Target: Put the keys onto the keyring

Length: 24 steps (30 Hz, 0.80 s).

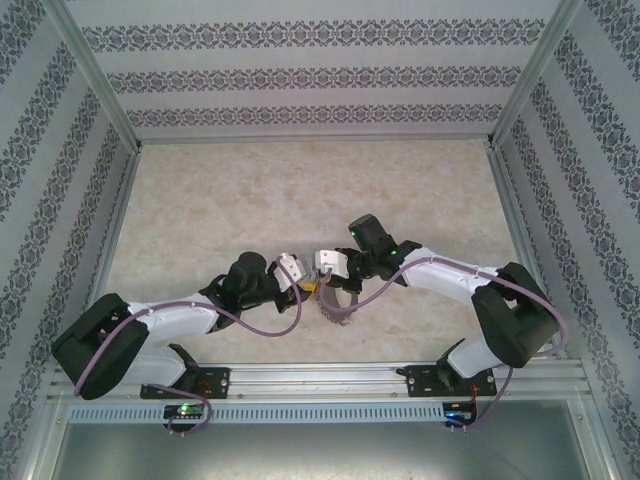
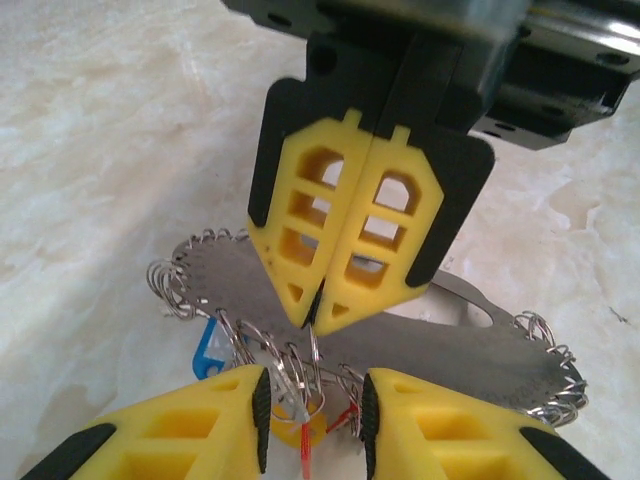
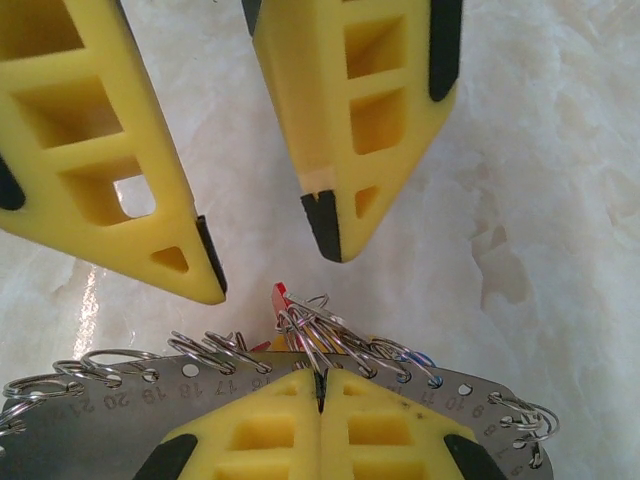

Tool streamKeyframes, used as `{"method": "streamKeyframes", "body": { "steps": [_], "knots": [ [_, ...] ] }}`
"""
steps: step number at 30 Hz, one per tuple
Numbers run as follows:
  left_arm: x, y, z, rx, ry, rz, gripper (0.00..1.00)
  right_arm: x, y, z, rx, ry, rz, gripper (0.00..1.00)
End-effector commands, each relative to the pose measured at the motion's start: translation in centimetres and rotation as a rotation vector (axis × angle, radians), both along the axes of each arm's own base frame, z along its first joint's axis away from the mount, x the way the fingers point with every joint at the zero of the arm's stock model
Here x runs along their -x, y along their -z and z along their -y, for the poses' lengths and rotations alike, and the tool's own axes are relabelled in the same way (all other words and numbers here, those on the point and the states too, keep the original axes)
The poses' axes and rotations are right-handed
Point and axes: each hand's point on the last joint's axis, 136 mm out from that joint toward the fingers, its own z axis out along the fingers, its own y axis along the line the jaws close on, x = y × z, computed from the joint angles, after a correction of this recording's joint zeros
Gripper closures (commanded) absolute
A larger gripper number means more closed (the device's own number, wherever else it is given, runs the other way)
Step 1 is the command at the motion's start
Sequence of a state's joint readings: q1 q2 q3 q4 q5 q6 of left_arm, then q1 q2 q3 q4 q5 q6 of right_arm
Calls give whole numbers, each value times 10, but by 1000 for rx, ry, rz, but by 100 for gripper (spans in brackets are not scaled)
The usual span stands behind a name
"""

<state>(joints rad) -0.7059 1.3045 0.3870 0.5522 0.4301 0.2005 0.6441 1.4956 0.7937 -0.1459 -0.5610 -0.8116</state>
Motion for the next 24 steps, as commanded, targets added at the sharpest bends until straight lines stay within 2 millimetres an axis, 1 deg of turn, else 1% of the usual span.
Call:
{"method": "streamKeyframes", "body": {
  "steps": [1,5,9,12,15,17,22,24],
  "knots": [
    [1,-6,11,8,49,25,66,-2,-9,-6,-17,-18,21,100],
    [-3,0,16,8,49,4,67,-1,-10,-5,-16,-18,20,100],
    [-9,8,15,-11,15,-7,68,-1,-10,-4,-18,-15,20,100],
    [-12,7,14,-14,0,-13,68,-1,-10,-4,-19,-15,21,100],
    [-12,1,17,19,6,-8,73,-1,-10,-4,-22,-15,18,100],
    [-11,1,19,16,20,-16,75,-1,-11,-5,-24,-18,18,100],
    [-8,4,20,19,37,-8,86,-1,-11,-4,-29,-16,20,100],
    [-8,2,15,46,23,13,85,-1,-12,-3,-30,-16,22,100]
  ]
}}
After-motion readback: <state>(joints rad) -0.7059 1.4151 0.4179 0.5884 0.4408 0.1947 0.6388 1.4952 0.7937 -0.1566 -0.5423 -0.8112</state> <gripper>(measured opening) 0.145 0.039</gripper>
